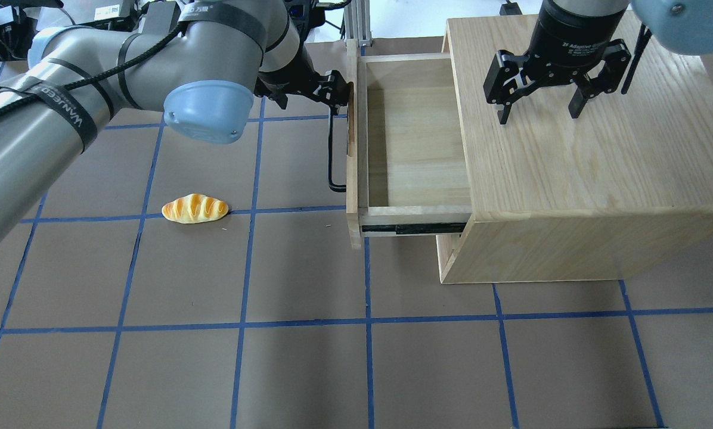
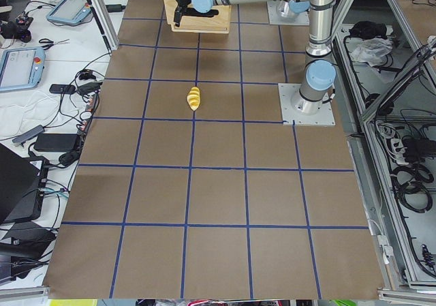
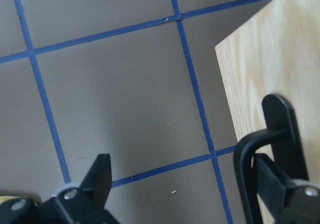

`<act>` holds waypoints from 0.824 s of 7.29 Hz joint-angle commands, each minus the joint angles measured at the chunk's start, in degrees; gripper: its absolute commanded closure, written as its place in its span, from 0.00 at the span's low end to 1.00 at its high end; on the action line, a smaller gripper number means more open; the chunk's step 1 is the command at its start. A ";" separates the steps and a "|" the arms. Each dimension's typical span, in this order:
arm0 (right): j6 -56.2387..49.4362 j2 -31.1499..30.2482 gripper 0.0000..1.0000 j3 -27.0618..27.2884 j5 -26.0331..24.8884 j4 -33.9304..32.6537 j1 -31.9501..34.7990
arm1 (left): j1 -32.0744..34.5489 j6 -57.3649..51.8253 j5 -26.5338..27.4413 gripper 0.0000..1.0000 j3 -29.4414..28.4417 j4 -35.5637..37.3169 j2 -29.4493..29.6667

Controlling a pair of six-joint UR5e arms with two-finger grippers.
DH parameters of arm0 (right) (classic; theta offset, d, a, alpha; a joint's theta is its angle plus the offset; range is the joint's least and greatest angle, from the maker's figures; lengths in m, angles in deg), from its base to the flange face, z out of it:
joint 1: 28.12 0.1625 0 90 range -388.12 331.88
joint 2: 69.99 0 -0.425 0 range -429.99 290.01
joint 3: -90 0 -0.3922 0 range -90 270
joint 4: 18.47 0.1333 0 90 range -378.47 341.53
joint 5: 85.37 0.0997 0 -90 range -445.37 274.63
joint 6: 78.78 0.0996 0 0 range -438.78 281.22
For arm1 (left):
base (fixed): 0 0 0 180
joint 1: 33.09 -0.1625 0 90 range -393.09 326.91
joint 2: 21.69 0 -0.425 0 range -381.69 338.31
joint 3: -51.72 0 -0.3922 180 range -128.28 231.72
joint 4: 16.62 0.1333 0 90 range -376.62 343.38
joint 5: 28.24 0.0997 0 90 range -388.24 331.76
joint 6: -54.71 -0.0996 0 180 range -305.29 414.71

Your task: Open upper drawer

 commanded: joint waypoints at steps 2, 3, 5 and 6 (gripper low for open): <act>0.01 0.00 0.00 -0.04 0.00 0.00 0.02 | -1.33 0.53 1.46 0.00 -0.56 -6.86 -4.01; -0.08 0.00 0.00 -0.04 0.00 0.00 0.02 | -2.21 0.54 1.82 0.00 -1.43 -11.24 -6.03; 0.01 0.00 0.00 0.05 0.00 0.00 0.02 | -6.76 4.21 3.32 0.00 -3.89 -22.40 -10.25; -0.08 0.00 0.00 -0.04 0.00 0.00 0.02 | -9.92 4.23 3.84 0.00 -3.47 -25.58 -12.01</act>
